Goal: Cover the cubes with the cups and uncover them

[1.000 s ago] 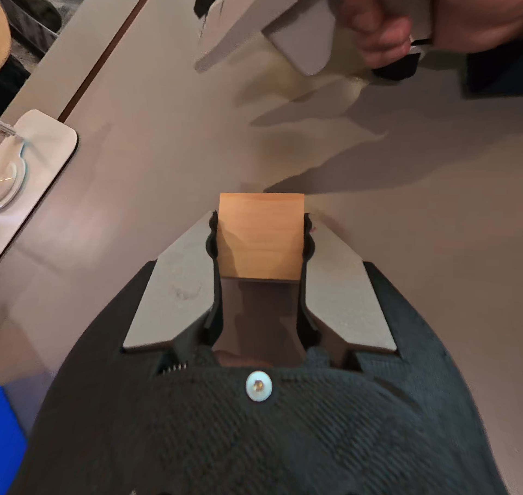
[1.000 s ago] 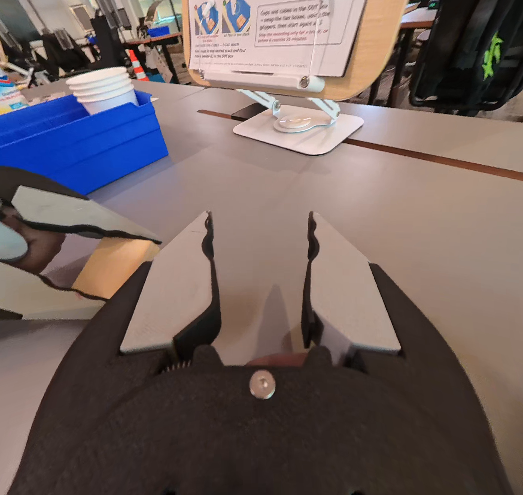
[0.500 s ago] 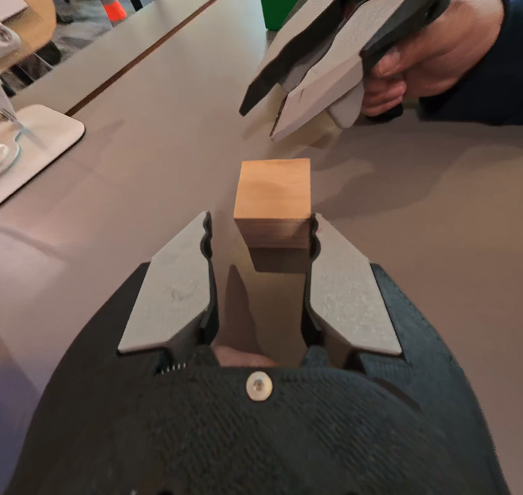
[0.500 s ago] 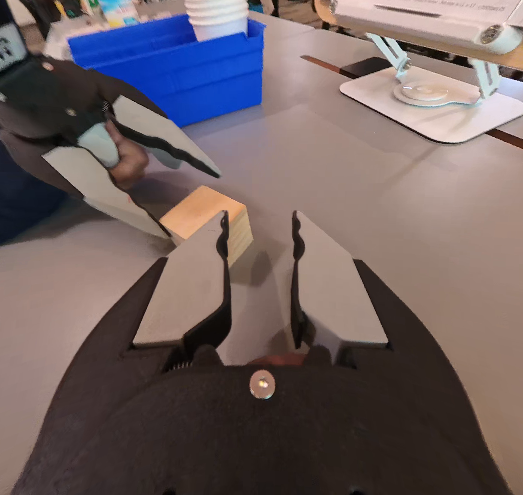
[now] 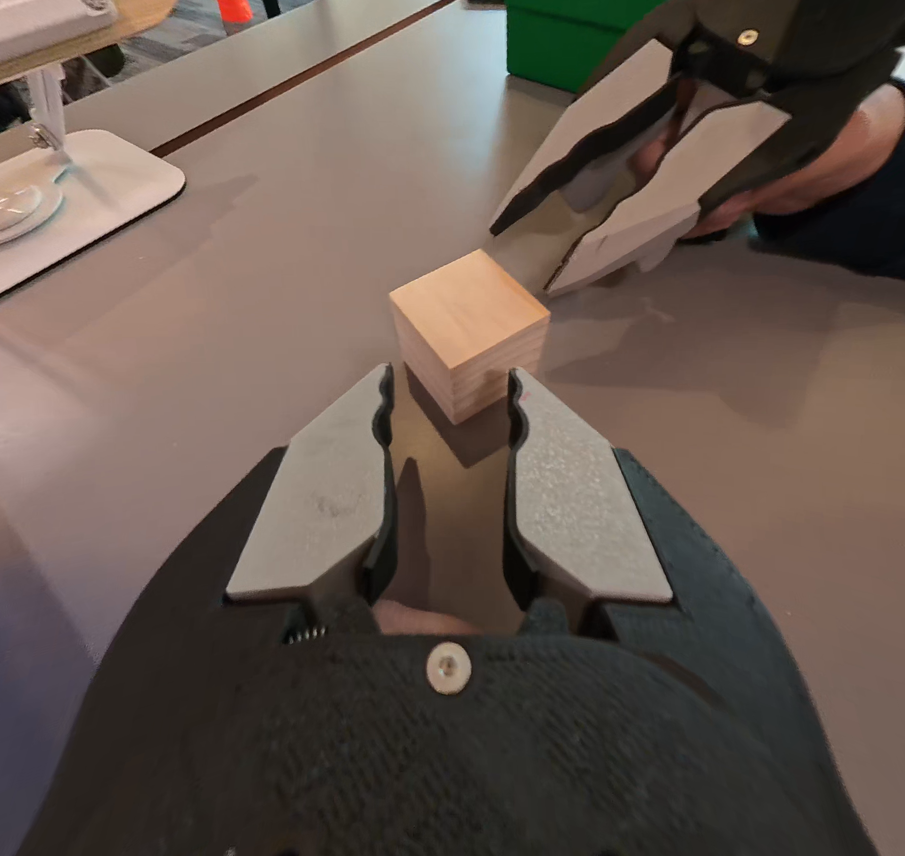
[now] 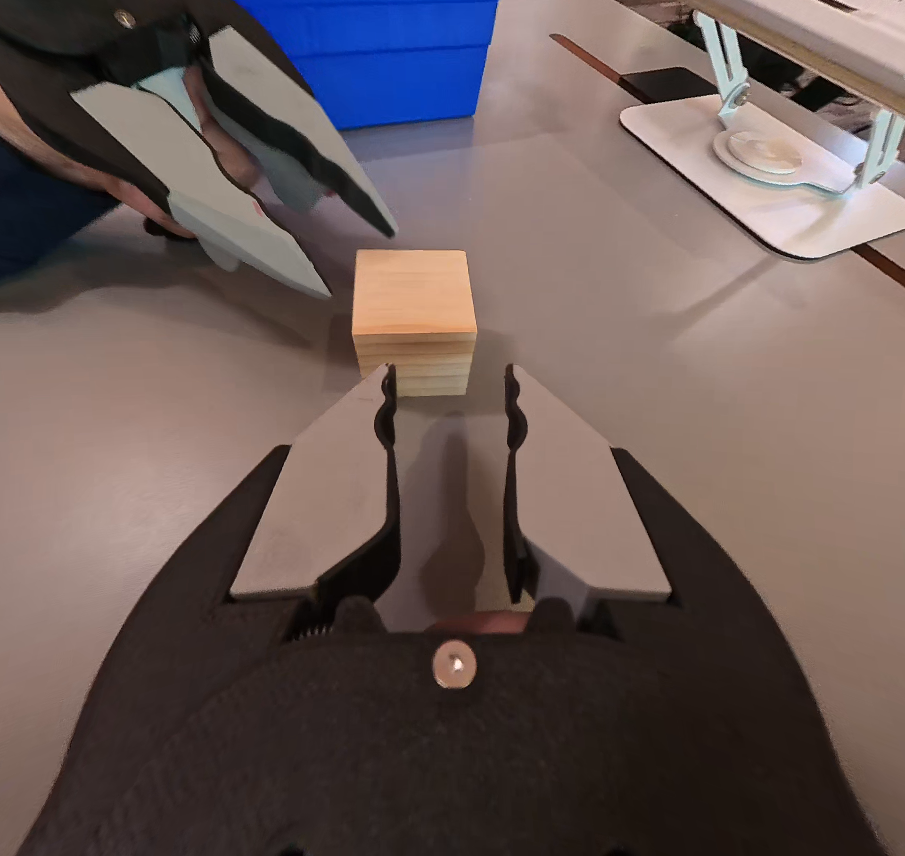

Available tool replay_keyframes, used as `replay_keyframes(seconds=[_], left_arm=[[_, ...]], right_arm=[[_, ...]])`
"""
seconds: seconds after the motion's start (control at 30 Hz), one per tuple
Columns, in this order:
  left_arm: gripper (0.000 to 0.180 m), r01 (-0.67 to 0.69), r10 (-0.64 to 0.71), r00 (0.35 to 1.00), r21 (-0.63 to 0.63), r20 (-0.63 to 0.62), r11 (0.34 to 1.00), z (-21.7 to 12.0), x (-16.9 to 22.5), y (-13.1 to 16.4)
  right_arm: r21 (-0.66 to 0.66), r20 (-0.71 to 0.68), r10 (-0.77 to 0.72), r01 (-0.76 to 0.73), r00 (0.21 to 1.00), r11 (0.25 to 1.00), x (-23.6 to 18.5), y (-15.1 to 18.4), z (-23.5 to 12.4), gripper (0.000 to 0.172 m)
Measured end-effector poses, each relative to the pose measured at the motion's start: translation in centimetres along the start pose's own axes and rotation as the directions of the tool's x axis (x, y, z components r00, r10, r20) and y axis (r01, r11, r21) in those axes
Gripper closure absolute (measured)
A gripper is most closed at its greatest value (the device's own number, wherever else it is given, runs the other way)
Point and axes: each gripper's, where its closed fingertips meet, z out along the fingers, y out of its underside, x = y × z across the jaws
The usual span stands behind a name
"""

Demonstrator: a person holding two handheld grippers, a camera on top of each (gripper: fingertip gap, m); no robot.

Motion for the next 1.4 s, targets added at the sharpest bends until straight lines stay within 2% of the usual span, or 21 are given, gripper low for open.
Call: replay_keyframes(seconds=[0.07,0.2,0.3,0.43,0.53,0.63,0.73,0.83,0.9,0.93,1.03,1.1,1.27,1.4], left_arm=[[0.146,-0.024,0.024,0.999,-0.003,-0.047,1.0,0.3,1.1,-0.1],[0.145,-0.085,0.085,0.992,-0.005,-0.092,0.996,0.9,2.9,-0.3],[0.136,-0.12,0.116,0.987,-0.03,-0.11,0.992,1.3,3.6,0.0],[0.138,-0.125,0.118,0.986,-0.05,-0.122,0.991,1.5,3.8,0.3],[0.139,-0.093,0.085,0.99,-0.063,-0.114,0.994,1.7,3.4,0.4],[0.137,-0.042,0.035,0.996,-0.082,-0.082,0.996,1.8,2.6,0.5],[0.135,-0.046,0.035,0.993,-0.092,-0.112,0.995,1.9,3.0,0.7],[0.139,-0.086,0.073,0.987,-0.092,-0.141,0.992,1.9,3.7,0.8],[0.139,-0.07,0.056,0.99,-0.109,-0.128,0.992,2.1,3.4,1.0],[0.138,-0.054,0.039,0.992,-0.121,-0.121,0.991,2.2,3.2,1.1],[0.135,-0.027,0.008,0.992,-0.145,-0.128,0.989,2.4,3.0,1.3],[0.135,-0.023,0.004,0.991,-0.15,-0.131,0.988,2.4,3.0,1.4],[0.138,-0.015,-0.001,0.993,-0.135,-0.12,0.991,2.3,2.8,1.2],[0.138,0.014,-0.025,0.995,-0.116,-0.094,0.993,2.2,2.3,0.9]], right_arm=[[0.022,0.057,0.03,-0.031,0.998,0.999,-0.6,-0.3,-0.2,0.129],[0.051,0.144,0.045,-0.053,0.989,0.997,-2.0,-0.9,-0.3,0.124],[0.051,0.115,0.026,-0.032,0.993,0.998,-1.9,-1.0,0.0,0.115],[0.12,0.034,-0.038,0.033,0.999,0.992,-1.2,-2.0,-0.1,0.108],[0.113,0.074,-0.086,0.078,0.994,0.99,-1.6,-1.9,0.2,0.105],[0.101,0.1,-0.062,0.052,0.993,0.994,-1.5,-1.8,0.5,0.11],[0.082,0.088,-0.059,0.052,0.994,0.995,-1.4,-1.6,0.7,0.122],[0.053,0.059,-0.109,0.106,0.992,0.993,-1.5,-1.3,1.1,0.111],[0.037,0.03,-0.136,0.135,0.99,0.99,-1.4,-1.1,1.5,0.095],[0.029,0.031,-0.148,0.147,0.988,0.989,-1.4,-1.1,1.7,0.093],[0.0,0.031,-0.183,0.183,0.983,0.983,-1.4,-0.8,2.4,0.099],[-0.017,-0.023,-0.229,0.228,0.973,0.973,-0.9,-0.8,2.7,0.107],[-0.059,-0.081,-0.37,0.367,0.925,0.929,-0.7,-0.2,2.5,0.108],[-0.118,-0.098,-0.414,0.402,0.905,0.908,0.1,0.4,1.6,0.109]])
